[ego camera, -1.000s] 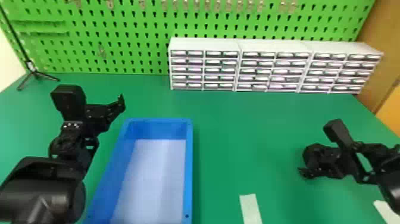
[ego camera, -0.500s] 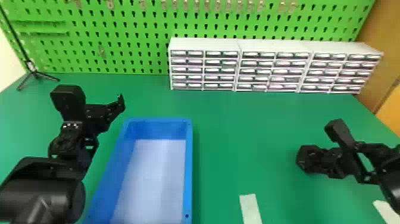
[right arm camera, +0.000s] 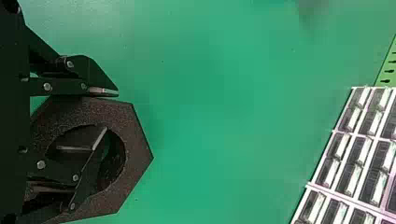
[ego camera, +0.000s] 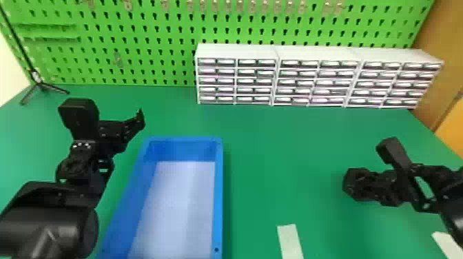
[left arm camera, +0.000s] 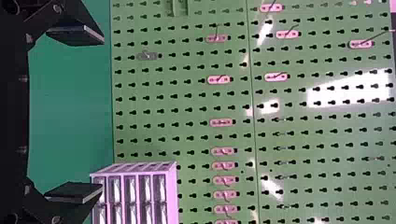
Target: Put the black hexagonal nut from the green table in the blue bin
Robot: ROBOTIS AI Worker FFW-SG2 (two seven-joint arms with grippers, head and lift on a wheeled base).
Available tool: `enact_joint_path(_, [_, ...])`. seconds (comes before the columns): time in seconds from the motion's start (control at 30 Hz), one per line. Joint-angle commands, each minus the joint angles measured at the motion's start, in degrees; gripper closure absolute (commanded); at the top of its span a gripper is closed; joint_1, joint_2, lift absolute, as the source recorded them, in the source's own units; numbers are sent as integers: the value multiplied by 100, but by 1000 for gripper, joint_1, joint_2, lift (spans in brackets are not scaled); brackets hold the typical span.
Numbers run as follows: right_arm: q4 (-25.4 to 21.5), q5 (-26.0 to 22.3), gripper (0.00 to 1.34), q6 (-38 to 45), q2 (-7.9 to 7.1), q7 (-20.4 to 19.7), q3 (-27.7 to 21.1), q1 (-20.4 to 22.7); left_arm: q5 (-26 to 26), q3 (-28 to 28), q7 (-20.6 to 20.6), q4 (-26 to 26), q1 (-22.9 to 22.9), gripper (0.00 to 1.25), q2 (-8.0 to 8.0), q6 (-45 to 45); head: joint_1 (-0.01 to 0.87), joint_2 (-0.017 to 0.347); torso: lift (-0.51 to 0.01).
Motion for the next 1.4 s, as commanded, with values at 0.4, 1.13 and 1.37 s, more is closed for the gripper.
enact_joint_path(0.4, [-76, 13, 960, 0, -16, 0, -26, 9, 12, -7, 0, -1, 17, 170, 10, 0, 683, 28, -96])
enact_joint_path(1.13, [-374, 48, 969, 18, -166, -9, -404, -70, 38, -25, 0, 8, 53, 170, 54, 0, 683, 28, -96])
enact_joint_path(1.37, [-506, 39, 969, 18, -175, -53, -545, -105, 56, -25, 0, 8, 70, 170, 63, 0, 683, 28, -96])
